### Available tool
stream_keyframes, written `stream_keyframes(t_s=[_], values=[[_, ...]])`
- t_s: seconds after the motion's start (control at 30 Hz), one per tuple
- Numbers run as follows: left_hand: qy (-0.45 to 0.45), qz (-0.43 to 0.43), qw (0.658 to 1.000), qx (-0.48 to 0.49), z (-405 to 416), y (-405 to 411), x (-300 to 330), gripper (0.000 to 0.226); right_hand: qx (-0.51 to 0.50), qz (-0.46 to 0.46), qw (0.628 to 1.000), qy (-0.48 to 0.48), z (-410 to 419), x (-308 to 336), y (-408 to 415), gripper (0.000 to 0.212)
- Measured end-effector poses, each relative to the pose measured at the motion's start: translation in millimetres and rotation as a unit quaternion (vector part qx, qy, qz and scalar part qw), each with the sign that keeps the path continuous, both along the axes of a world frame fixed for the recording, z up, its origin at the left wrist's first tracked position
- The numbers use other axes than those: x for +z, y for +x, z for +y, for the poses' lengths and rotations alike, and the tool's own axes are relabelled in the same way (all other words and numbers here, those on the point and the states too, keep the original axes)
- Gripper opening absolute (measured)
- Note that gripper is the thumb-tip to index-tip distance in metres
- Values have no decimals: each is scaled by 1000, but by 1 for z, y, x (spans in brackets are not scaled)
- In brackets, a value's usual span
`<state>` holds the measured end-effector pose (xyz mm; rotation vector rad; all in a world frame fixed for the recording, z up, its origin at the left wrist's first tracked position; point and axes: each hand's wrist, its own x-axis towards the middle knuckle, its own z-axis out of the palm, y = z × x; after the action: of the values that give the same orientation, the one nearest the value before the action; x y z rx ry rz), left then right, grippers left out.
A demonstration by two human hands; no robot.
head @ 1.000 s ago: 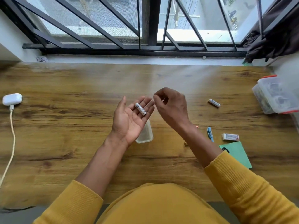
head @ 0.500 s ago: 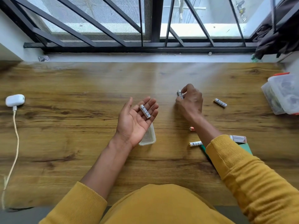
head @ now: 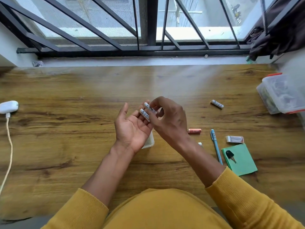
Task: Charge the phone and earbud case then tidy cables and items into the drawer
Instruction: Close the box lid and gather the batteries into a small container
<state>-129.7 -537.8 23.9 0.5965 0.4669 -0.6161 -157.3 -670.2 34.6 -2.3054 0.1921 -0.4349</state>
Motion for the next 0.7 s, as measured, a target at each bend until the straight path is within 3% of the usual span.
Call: stream_keyframes(t_s=[0.2,0.37,0.6,0.7], values=[[-21,12,1000,-11,-6,-8,3,75,-1,11,999,-33,-5,-10,-12,9],[-38,26,999,-5,-21,-10,3,74,-75,-9,996,-47,-43,-9,-10,6],[-29,42,998,-32,-44,-12,0,70,-224,170,948,-148,-141,-39,-7,32],[-28,42,998,-44,-50,-16,1,69,-254,190,933,-170,-164,-46,-9,27]])
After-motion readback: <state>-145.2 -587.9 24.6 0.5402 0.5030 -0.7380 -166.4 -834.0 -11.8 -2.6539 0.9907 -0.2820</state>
